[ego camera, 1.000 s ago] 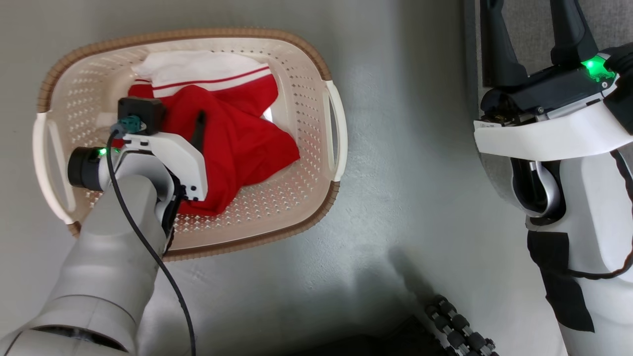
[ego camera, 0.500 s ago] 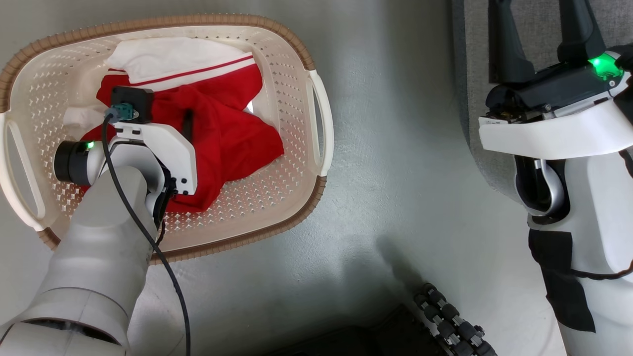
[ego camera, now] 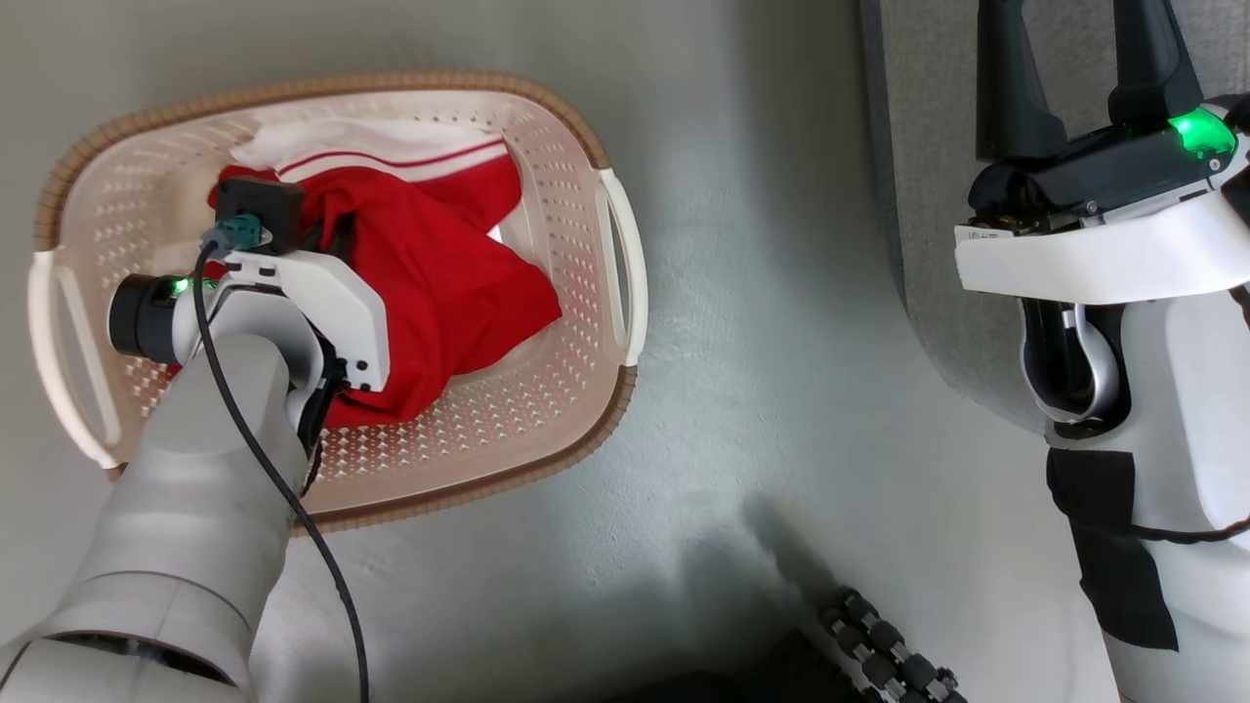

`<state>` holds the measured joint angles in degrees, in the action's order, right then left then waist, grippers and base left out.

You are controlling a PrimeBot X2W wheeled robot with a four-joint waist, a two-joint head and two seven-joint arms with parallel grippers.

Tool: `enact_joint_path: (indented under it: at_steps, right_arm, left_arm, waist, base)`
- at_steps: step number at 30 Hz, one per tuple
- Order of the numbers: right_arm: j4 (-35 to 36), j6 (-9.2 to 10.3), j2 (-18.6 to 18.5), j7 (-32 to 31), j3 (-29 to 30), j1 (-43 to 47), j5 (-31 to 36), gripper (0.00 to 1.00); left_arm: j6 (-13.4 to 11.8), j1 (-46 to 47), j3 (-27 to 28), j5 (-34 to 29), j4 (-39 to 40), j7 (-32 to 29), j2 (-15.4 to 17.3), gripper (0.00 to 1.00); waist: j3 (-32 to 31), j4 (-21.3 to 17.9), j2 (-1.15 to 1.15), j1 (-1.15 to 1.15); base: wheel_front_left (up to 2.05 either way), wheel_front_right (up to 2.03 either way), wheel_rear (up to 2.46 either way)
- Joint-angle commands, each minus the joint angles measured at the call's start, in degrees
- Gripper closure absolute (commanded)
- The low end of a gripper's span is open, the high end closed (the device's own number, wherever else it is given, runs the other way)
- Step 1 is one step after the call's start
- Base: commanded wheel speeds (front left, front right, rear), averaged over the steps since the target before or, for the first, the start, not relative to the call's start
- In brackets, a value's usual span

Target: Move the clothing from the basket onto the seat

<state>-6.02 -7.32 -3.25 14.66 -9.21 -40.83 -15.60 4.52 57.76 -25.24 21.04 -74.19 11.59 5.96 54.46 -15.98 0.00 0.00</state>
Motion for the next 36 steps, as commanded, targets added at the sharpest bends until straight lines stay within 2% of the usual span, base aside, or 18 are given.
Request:
enact_joint_path:
  at_steps: [1,13,22,36]
  right_arm:
    - [1.0,-0.17,0.4,0.3,-0.2,1.7,0.0,0.0]
    - [-2.9,-0.17,-0.6,0.3,0.5,4.2,0.4,0.0]
    - [-6.2,-0.17,-1.4,0.3,1.3,7.4,0.4,0.0]
    - [-9.8,-0.17,-2.6,0.3,3.1,14.0,-0.6,0.0]
  left_arm:
    - [0.1,-2.1,0.6,0.1,0.3,0.7,0.7,1.0]
    - [1.3,-7.1,0.5,1.5,2.7,3.3,-1.1,1.0]
    - [0.7,-15.0,4.0,2.4,13.4,3.4,-1.8,1.0]
    - [1.5,-26.0,9.4,-0.4,26.8,3.4,-2.1,1.0]
  waist:
    - [-1.5,0.7,0.0,0.0]
    - [-12.2,3.4,0.0,0.0]
    - [-21.3,6.2,0.0,0.0]
    - [-32.8,11.5,0.0,0.0]
  base:
    - [0.0,0.0,0.0]
    - [0.0,0.0,0.0]
    - [0.0,0.0,0.0]
    - [0.0,0.0,0.0]
